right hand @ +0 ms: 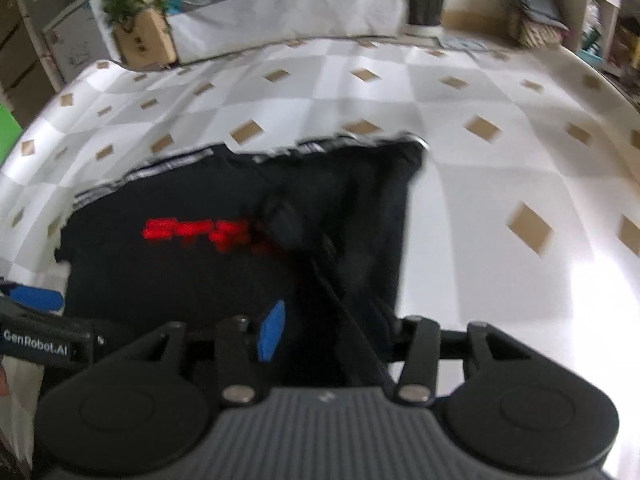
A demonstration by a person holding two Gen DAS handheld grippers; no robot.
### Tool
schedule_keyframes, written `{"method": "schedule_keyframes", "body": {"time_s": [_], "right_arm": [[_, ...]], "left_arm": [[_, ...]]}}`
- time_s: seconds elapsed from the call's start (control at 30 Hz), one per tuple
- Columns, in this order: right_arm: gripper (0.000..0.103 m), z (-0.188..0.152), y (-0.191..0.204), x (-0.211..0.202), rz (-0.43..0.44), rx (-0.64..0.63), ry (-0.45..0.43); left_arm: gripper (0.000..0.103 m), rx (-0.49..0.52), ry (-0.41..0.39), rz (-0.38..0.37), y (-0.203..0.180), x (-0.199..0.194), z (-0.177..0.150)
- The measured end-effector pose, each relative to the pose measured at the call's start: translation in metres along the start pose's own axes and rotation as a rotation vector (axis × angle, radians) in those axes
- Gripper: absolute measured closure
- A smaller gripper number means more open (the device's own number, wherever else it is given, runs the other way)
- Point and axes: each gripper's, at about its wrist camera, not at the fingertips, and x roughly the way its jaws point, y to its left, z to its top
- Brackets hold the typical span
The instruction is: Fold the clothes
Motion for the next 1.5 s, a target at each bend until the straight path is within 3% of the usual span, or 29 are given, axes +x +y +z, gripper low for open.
{"method": "schedule_keyframes", "body": {"time_s": [0.17,0.43,0.7,0.9,1.2,1.3,1.5], "right_arm": [[0.054,-0.019,-0.007,-0.019,-0.048,0.013,0.005],[0.051,-0.049,-0.027,-0.048,-0.127,0.157,0.009],[0.049,-0.098,-0.036,-0.067,-0.205,0.252,0.035],[0.046,-0.135,-0.040,-0.072,-0.278,0.370,0.039],[0.046,-0.165,-0.056,-0.078,-0.307,0.489,0.058],[0.048,-0.169,-0.058,-0.073,-0.298,0.493,0.074],[0.062,-0.169,-0.053,-0.065,-0.320,0.445,0.064]], "left_arm": [[0.000,0.107,0.013,-0.015,-0.021,0.001,-0.017],[0.000,0.203,-0.002,-0.038,-0.037,-0.007,-0.034],[0.000,0.169,-0.022,-0.093,-0.023,-0.025,-0.044],[0.000,0.163,-0.033,-0.096,-0.015,-0.034,-0.060],[0.000,0.117,-0.032,-0.082,0.001,-0.041,-0.077],[0.000,0.105,-0.026,-0.082,0.002,-0.041,-0.082],[0.000,0.116,-0.011,-0.071,0.002,-0.039,-0.092]]}}
